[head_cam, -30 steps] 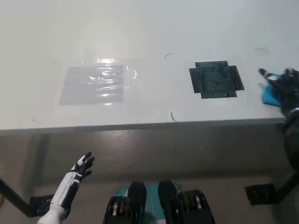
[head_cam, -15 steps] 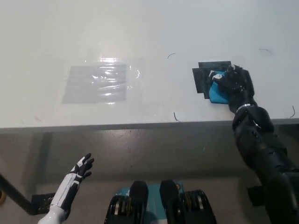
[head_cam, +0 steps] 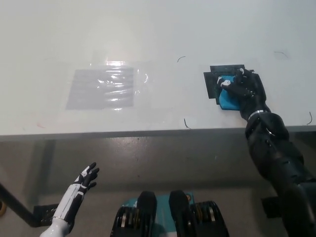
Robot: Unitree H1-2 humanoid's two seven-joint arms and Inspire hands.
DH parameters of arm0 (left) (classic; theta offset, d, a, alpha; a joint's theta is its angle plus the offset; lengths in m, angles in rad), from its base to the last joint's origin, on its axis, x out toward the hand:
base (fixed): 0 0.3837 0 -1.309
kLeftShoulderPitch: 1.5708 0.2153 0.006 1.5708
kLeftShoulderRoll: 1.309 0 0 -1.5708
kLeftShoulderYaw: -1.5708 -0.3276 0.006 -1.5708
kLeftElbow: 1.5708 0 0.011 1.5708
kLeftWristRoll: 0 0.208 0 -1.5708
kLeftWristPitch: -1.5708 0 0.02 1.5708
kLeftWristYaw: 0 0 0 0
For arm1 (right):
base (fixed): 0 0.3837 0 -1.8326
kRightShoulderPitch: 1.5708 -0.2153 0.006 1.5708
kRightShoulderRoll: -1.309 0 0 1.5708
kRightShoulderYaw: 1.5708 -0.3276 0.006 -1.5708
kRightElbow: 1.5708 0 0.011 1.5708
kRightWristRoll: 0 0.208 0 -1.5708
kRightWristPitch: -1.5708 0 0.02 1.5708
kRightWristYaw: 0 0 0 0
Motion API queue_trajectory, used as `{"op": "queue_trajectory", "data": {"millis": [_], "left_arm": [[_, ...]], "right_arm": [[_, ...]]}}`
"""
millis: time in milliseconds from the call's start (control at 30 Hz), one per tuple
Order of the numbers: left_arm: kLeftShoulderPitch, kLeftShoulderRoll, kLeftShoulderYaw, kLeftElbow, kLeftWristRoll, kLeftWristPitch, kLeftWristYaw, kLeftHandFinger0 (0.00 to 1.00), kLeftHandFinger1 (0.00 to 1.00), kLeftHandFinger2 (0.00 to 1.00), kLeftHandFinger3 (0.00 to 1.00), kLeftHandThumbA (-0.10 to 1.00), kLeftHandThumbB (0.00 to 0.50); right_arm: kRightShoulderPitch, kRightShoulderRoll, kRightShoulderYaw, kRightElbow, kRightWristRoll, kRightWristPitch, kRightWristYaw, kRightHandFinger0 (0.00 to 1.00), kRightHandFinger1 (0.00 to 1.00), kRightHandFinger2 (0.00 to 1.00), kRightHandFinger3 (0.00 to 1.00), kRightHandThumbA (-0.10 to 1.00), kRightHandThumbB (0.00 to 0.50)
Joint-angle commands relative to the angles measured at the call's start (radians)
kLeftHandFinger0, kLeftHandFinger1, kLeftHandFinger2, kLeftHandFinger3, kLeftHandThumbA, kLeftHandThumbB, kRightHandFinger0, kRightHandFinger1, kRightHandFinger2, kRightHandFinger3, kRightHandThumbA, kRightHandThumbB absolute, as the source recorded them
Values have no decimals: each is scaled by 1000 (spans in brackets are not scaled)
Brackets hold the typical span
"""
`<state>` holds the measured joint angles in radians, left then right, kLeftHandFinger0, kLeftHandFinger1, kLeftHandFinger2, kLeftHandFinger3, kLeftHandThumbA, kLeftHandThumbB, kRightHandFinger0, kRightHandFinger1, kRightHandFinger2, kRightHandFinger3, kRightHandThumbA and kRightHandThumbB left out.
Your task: A soft sponge is kept on the balc marked spot on the table infront of the robot and it uses its right hand fist to press down on it and drrags it across the table in a back and forth manner twice to clean it
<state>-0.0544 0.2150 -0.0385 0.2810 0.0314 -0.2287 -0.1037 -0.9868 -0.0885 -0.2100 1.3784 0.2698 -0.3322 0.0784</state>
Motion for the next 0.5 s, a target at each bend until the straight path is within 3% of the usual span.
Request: {"op": "queue_trajectory", "data": {"millis": [0, 33, 67, 100, 133, 167, 333, 467], "left_arm": [[-9, 13, 13, -28, -3, -20, -4, 1000, 1000, 1000, 1000, 1000, 479], [-9, 14, 13, -27, -3, -23, -5, 1000, 1000, 1000, 1000, 1000, 480], [-10, 14, 12, -26, -5, -27, -7, 1000, 1000, 1000, 1000, 1000, 479], [-12, 15, 11, -19, -2, -33, -7, 1000, 1000, 1000, 1000, 1000, 476], [-12, 15, 10, -19, -1, -34, -7, 1000, 1000, 1000, 1000, 1000, 476], [-15, 15, 11, -14, -5, -31, -8, 1000, 1000, 1000, 1000, 1000, 482], [-27, 17, 12, -6, 1, -33, -4, 1000, 1000, 1000, 1000, 1000, 467], [-26, 20, 10, -6, 3, -30, -7, 1000, 1000, 1000, 1000, 1000, 471]], "right_arm": [[-6, -24, -1, -85, 32, -22, 227, 1000, 1000, 1000, 1000, 1000, 397], [-11, -22, -6, -170, 61, -10, 272, 1000, 1000, 1000, 1000, 1000, 413], [-5, -20, 5, -270, 74, -6, 297, 1000, 1000, 1000, 1000, 1000, 396], [22, -13, 16, -472, 116, 72, 311, 1000, 1000, 1000, 1000, 1000, 394], [26, -12, 18, -498, 121, 85, 312, 1000, 1000, 1000, 1000, 1000, 392], [42, -24, 40, -716, 163, 182, 311, 1000, 1000, 1000, 1000, 1000, 423], [-22, -84, 80, -1277, 273, 385, 210, 1000, 1000, 1000, 1000, 1000, 497], [-81, -133, 90, -1528, 300, 450, 154, 1000, 1000, 1000, 1000, 1000, 500]]}}
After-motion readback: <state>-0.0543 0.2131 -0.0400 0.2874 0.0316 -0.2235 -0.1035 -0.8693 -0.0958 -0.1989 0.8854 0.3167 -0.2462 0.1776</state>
